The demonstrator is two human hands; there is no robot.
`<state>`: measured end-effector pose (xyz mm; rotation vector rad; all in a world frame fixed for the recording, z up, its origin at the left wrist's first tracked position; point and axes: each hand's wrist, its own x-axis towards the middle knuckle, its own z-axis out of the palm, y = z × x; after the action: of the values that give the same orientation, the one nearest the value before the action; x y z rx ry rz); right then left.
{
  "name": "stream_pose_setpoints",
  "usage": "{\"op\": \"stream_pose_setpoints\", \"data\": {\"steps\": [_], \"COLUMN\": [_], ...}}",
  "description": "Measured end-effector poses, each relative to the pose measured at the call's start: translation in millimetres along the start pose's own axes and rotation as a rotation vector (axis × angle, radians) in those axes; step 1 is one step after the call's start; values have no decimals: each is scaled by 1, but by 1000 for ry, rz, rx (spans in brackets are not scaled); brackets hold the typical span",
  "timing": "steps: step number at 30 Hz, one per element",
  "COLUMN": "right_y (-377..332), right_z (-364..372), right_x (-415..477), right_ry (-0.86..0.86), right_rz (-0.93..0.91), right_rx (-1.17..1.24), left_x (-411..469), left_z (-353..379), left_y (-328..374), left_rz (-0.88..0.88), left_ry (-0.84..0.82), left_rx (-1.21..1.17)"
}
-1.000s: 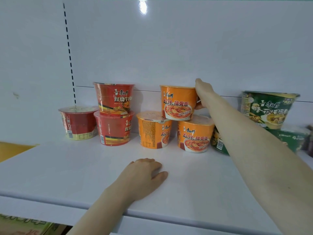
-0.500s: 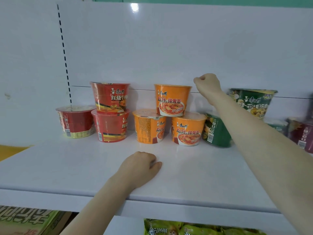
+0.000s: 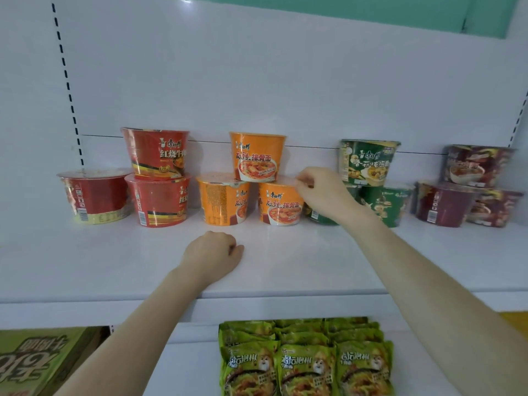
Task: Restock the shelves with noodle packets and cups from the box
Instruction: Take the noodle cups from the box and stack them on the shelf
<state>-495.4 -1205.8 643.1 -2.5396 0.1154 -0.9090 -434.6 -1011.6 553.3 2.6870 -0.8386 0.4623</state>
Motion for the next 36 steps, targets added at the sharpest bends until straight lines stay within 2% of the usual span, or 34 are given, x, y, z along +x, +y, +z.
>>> {"op": "stream_pose_setpoints", "data": {"steps": [7,15,27,36], "right_y": [20,10,-64,-149], "right_z": [15,22,57,101], "right_x": [-43,-64,-85,-89], "right_ry": [-90,-148,-314,-347], "right_rz": [48,-5,-169,-261], "right_rx": [-86,-100,17,76], "left_x": [-7,-43,-126,-183], "left_z": [-12,-37,-87,-128], "left_y": [3,-2,-43,-101], "left_rz": [-10,-32,-202,-289], "left_ry": [79,155,174,172], "left_rx": [93,202,316,401]}}
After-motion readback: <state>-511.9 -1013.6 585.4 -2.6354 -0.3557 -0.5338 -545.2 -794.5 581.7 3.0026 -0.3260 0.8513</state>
